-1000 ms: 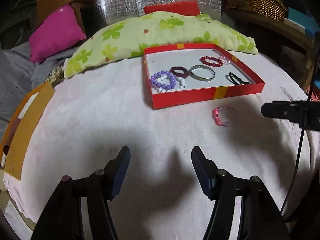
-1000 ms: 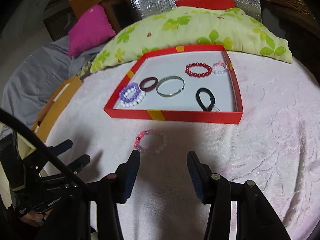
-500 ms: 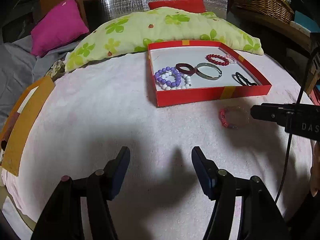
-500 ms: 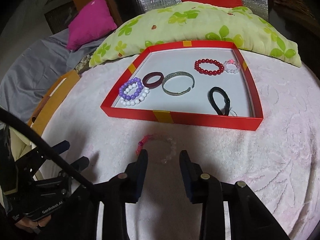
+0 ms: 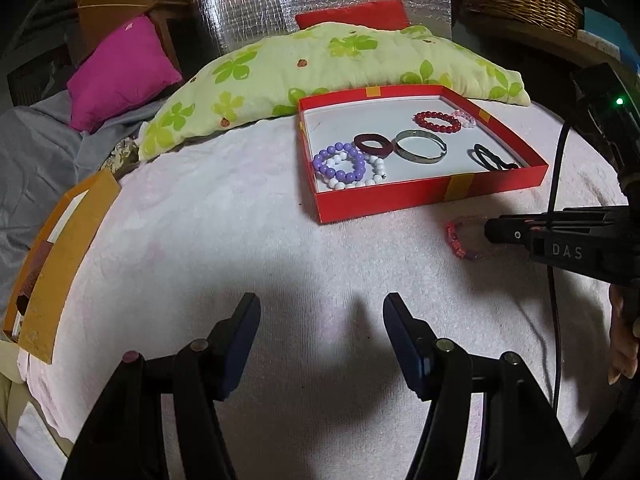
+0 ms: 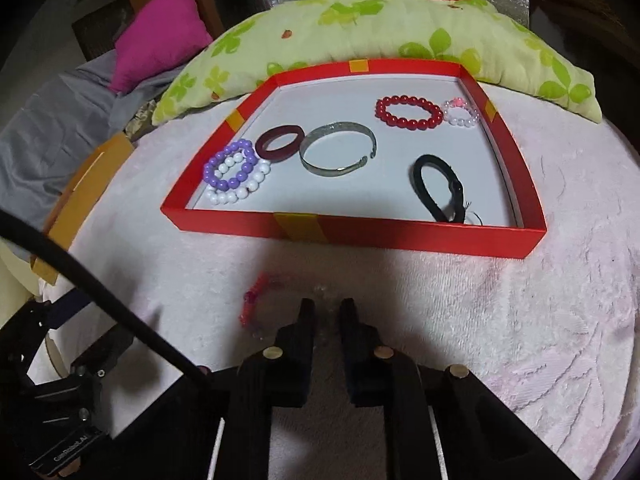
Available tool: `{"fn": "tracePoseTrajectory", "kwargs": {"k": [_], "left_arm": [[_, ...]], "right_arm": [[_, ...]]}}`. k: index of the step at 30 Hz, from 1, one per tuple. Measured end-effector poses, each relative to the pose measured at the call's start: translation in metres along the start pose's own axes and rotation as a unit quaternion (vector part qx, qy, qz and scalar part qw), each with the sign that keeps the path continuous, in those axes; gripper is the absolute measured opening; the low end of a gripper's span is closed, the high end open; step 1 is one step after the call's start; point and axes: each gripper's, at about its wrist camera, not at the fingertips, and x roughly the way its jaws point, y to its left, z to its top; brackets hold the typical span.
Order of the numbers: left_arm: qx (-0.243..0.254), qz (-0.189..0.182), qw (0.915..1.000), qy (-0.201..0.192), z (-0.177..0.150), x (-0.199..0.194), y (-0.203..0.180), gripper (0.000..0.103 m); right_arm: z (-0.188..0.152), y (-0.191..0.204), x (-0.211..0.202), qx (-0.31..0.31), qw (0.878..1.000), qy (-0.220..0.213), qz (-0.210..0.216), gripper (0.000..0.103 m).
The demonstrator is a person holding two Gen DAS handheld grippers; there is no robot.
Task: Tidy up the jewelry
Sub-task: 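Move the right gripper down toward the pink-purple bead bracelet, then close the right gripper on the pink-purple bead bracelet and lift it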
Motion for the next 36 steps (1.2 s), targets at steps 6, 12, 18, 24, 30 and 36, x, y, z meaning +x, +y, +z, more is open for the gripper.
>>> {"fn": "tracePoseTrajectory", "kwargs": {"k": [6, 12, 18, 24, 30, 36], "left_arm": [[0.008, 0.005, 1.0000, -0.003, 0.000, -0.001, -0.002, 0.065], [0.012, 0.005, 0.9999, -0.004, 0.000, -0.002, -0.004, 0.065], [0.016, 0.008, 0.9998, -0.005, 0.000, -0.001, -0.005, 0.065], [0.021, 0.011, 0.9997, -0.003, 0.000, 0.001, -0.008, 0.065], [0.016, 0.007, 0.9999, -0.001, 0.002, 0.002, -0.006, 0.065], [0.000, 0.003, 1.0000, 0.004, 0.005, 0.006, -0.001, 0.065]], "right_arm": [[-0.005, 0.004, -0.007, -0.020, 1.000, -0.006, -0.012, 0.014], [-0.008, -0.005, -0.019, -0.004, 1.000, -0.013, 0.001, 0.014], [-0.010, -0.013, -0.036, 0.006, 0.999, -0.026, 0.017, 0.014], [-0.010, -0.018, -0.046, 0.012, 0.999, -0.032, 0.034, 0.014], [-0.009, -0.027, -0.060, 0.025, 0.997, -0.044, 0.055, 0.013], [-0.006, -0.038, -0.067, 0.050, 0.994, -0.049, 0.079, 0.013]]}}
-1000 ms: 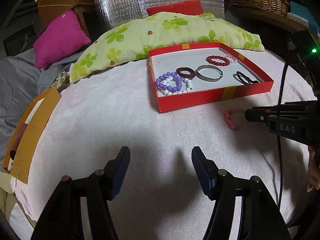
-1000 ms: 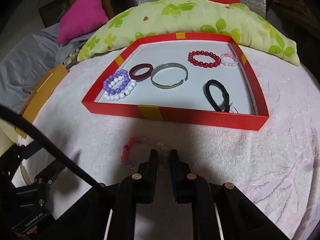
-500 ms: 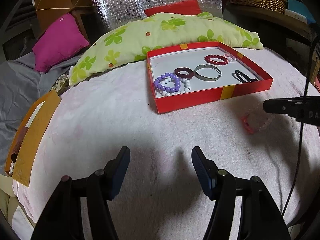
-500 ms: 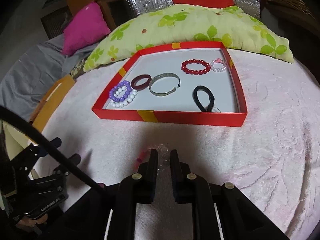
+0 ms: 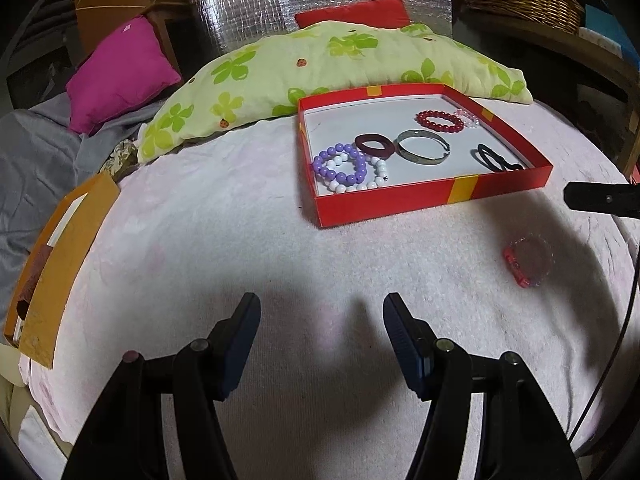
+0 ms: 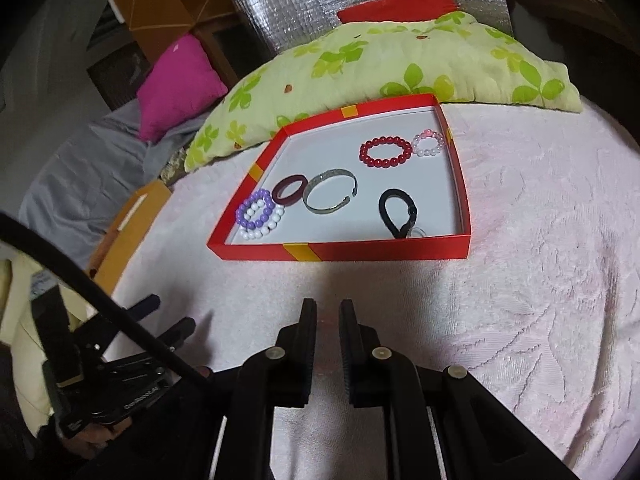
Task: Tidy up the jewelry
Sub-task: 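Close the right gripper on the pink-purple bead bracelet and lift it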
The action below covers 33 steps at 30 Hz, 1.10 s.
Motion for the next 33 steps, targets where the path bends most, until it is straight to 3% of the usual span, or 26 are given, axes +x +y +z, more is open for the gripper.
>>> {"fn": "tracePoseTrajectory", "kwargs": {"k": [5, 10, 14, 23, 33], "left_arm": [[0.003, 0.001, 1.0000, 0.001, 0.001, 0.001, 0.000, 0.065], [0.008, -0.002, 1.0000, 0.003, 0.000, 0.002, -0.003, 0.065], [0.009, -0.003, 1.0000, 0.002, 0.000, 0.000, -0.004, 0.065], [0.008, -0.006, 1.0000, 0.002, -0.001, -0.001, -0.002, 0.065], [0.013, -0.004, 0.9999, 0.005, -0.002, 0.001, -0.005, 0.065]], "right_arm": [[0.000, -0.001, 0.004, -0.002, 1.000, 0.010, -0.009, 0.013], [-0.005, -0.005, 0.020, 0.005, 0.998, 0.049, -0.028, 0.014], [-0.008, -0.005, 0.028, -0.002, 0.997, 0.063, -0.044, 0.020], [-0.017, -0.001, 0.044, -0.017, 0.994, 0.088, -0.061, 0.022], [-0.026, 0.012, 0.048, -0.072, 0.991, 0.083, -0.079, 0.022]]}}
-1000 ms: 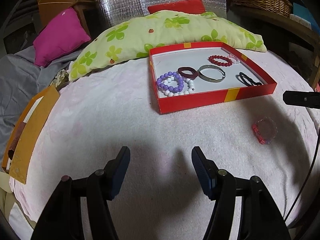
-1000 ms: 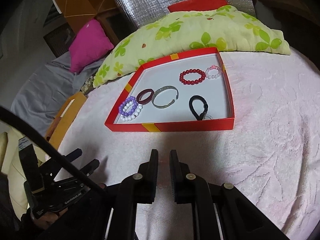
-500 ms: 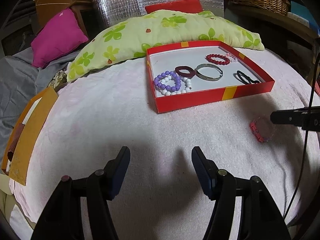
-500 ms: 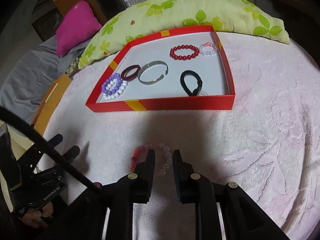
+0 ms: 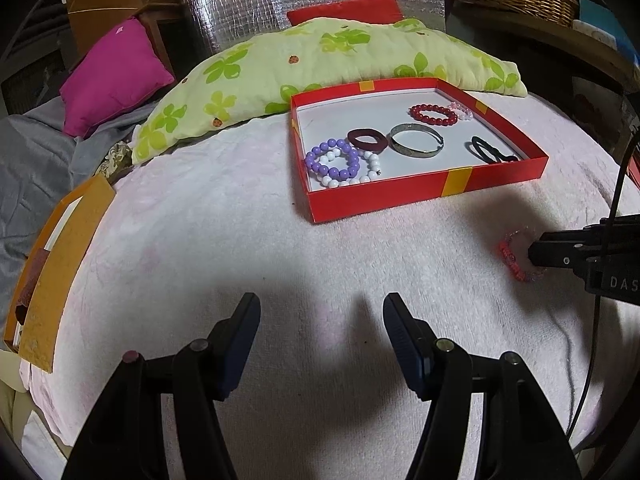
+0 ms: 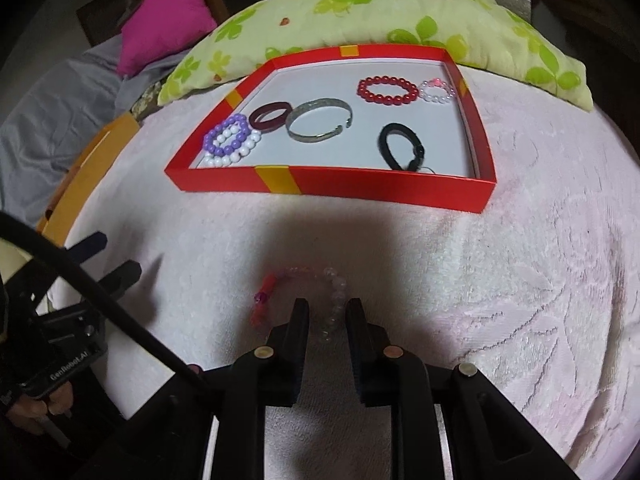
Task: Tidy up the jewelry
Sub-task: 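Close the right gripper on the pink-purple bead bracelet and lift it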
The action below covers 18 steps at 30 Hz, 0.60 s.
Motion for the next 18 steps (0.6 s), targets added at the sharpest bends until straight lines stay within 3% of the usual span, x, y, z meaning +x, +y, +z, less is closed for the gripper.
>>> {"fn": "tracePoseTrajectory", "kwargs": {"k": [8, 18], "left_arm": [[0.005, 0.000, 1.0000, 0.003, 0.000, 0.002, -0.001, 0.065], [-0.001, -0.003, 1.0000, 0.002, 0.000, 0.002, 0.000, 0.065]], "right_arm": [[-0.001, 0.004, -0.002, -0.014, 1.000, -0.004, 0.007, 0.015], [0.003, 0.003, -0.016, -0.010, 0.999, -0.023, 0.039, 0.014]]}}
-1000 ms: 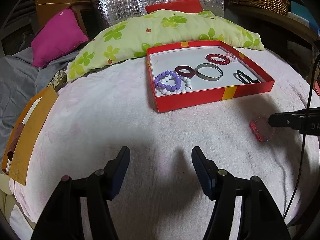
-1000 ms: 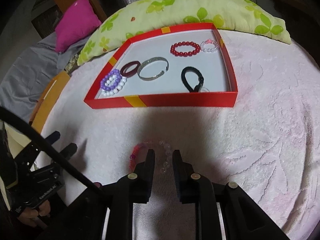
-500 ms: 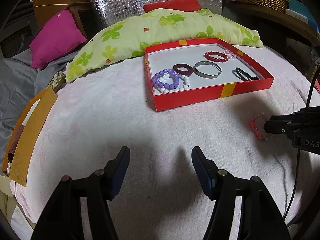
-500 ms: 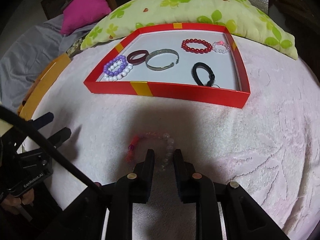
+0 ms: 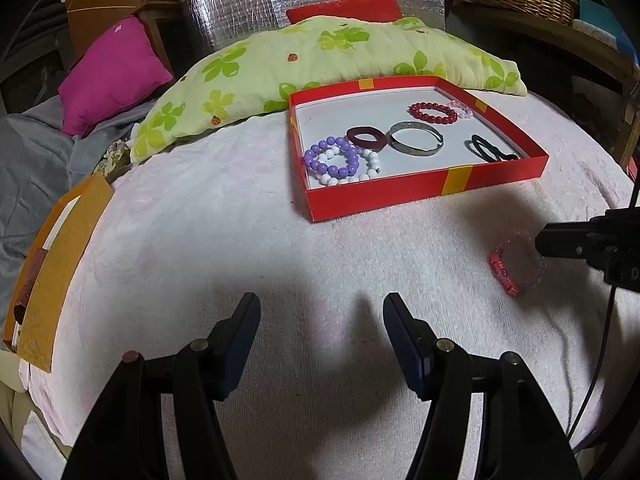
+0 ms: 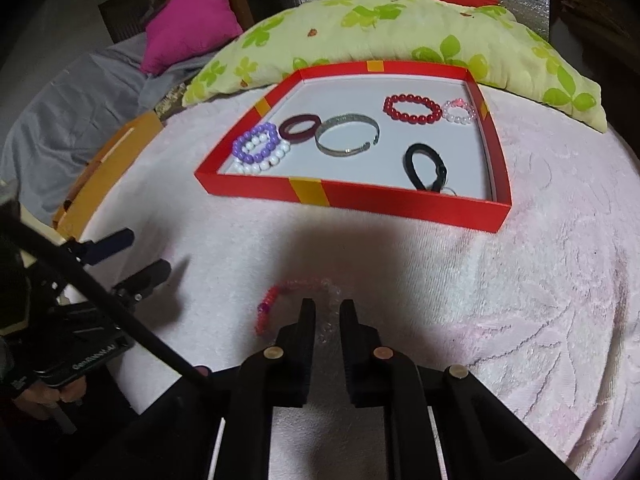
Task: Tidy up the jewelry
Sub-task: 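Close the right gripper on the pink-purple bead bracelet and lift it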
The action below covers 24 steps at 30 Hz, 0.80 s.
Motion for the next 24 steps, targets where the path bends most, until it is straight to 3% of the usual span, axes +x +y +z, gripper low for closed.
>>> {"fn": "tracePoseTrajectory", "kwargs": {"k": [10, 15, 16, 20, 24], "left_arm": [[-0.007, -0.002, 0.9999, -0.008, 0.001, -0.004, 0.001, 0.065], [-0.023, -0.069, 0.9974, -0.001, 0.007, -0.002, -0.007, 0.065], [-0.017, -0.070, 0.9974, -0.002, 0.008, -0.002, -0.011, 0.065], [-0.007, -0.056, 0.9984, 0.005, 0.007, 0.003, -0.016, 0.065], [-0.022, -0.067, 0.9975, 0.006, 0.008, 0.003, -0.013, 0.065]], "right_arm": [[0.005, -0.017, -0.015, 0.039, 0.999, -0.018, 0.013, 0.014], [0.004, -0.025, -0.003, 0.068, 0.997, 0.016, 0.011, 0.015], [0.004, -0.025, -0.002, 0.069, 0.997, 0.020, 0.009, 0.016], [0.002, -0.019, 0.001, 0.061, 0.998, 0.024, 0.014, 0.037], [0.000, -0.011, 0.009, 0.040, 0.999, 0.028, 0.005, 0.039]]}}
